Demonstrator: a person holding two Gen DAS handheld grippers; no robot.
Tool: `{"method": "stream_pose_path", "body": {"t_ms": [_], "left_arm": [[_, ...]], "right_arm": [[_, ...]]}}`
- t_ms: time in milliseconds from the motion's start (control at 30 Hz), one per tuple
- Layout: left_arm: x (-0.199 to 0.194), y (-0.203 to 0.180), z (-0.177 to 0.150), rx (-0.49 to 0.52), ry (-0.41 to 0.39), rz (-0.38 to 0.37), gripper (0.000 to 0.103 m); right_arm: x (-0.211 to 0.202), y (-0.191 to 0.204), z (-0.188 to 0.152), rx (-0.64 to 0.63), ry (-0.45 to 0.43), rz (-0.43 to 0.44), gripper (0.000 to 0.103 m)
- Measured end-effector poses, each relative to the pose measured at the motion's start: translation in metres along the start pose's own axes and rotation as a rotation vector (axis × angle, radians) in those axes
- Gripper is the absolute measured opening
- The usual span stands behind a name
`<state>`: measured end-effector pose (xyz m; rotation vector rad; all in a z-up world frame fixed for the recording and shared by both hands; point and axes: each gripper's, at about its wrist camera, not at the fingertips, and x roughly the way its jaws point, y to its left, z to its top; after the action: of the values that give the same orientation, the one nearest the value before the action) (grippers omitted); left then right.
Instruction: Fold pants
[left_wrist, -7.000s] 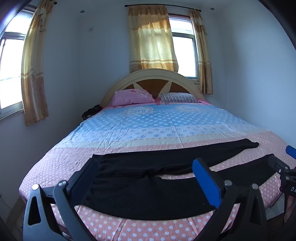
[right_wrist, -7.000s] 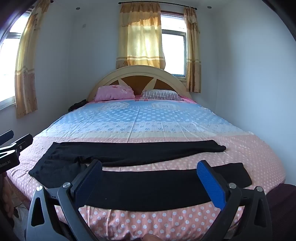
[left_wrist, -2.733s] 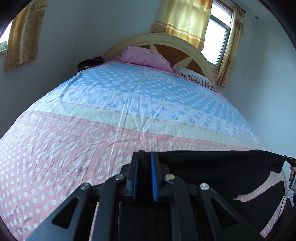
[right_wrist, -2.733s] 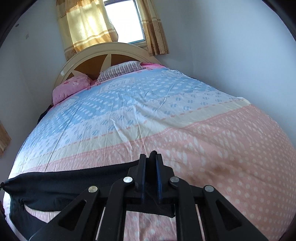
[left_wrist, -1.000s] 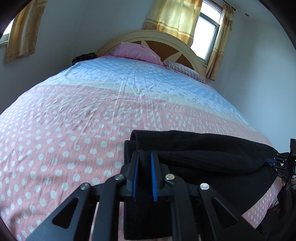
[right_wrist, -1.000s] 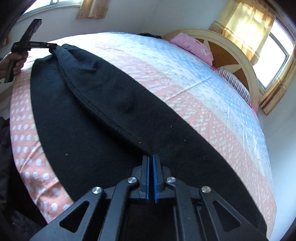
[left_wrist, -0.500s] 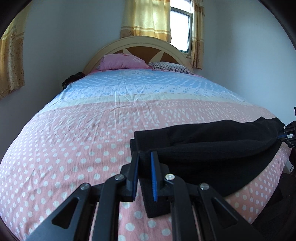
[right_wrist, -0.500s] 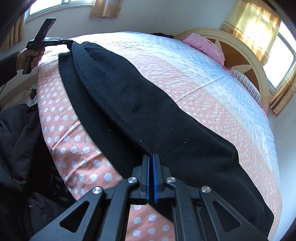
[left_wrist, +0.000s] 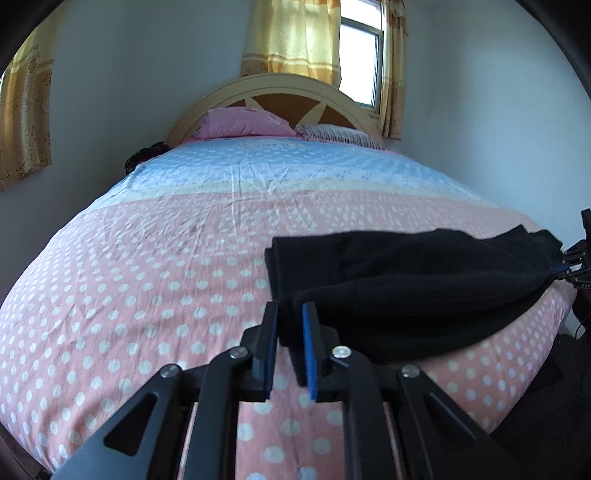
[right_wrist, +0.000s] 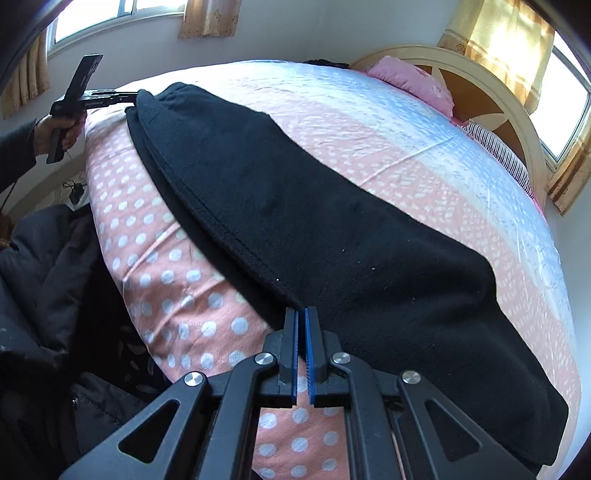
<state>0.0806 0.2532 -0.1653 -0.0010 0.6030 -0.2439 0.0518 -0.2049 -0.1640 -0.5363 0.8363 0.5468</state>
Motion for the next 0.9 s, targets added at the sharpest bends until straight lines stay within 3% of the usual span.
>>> {"method": "stream_pose_path", "body": {"t_ms": [200,300,433,567,667,767,833,900], "left_arm": [[-0.017,0.035,-0.018,-0.052,0.046,0.081,0.020],[-0.032,0.057,-0.017,-0.147,0.020,0.120,0.020],[-0.043,0.053,0.000,-0.207,-0.044,0.096,0.020],[-0.026,0.014,0.025,-0.148,-0.047,0.030,0.034],[-0.002,-0.019,0.032,-0.081,0.001,-0.021,0.035],[0.028,-0.049,0.020,0.027,0.133,-0.014,0.035],[0.029,-0.064,0.009,0.119,0.121,0.049,0.036],[0.024,-0.068,0.008,0.134,0.131,0.057,0.039]], "right_arm": [[0.006,-0.001,-0.002,-0.005,0.007,0.001,0.003],[0.008,0.000,-0.002,-0.019,0.005,-0.009,0.003],[0.008,0.001,-0.003,-0.022,0.001,-0.015,0.003],[0.006,0.004,-0.003,-0.017,0.007,-0.017,0.004],[0.005,0.004,-0.006,-0.007,0.011,-0.011,0.004],[0.003,0.001,-0.012,0.002,0.008,0.001,0.004],[0.002,-0.001,-0.015,0.014,0.000,0.013,0.004],[0.001,-0.002,-0.016,0.020,-0.006,0.021,0.004]]}}
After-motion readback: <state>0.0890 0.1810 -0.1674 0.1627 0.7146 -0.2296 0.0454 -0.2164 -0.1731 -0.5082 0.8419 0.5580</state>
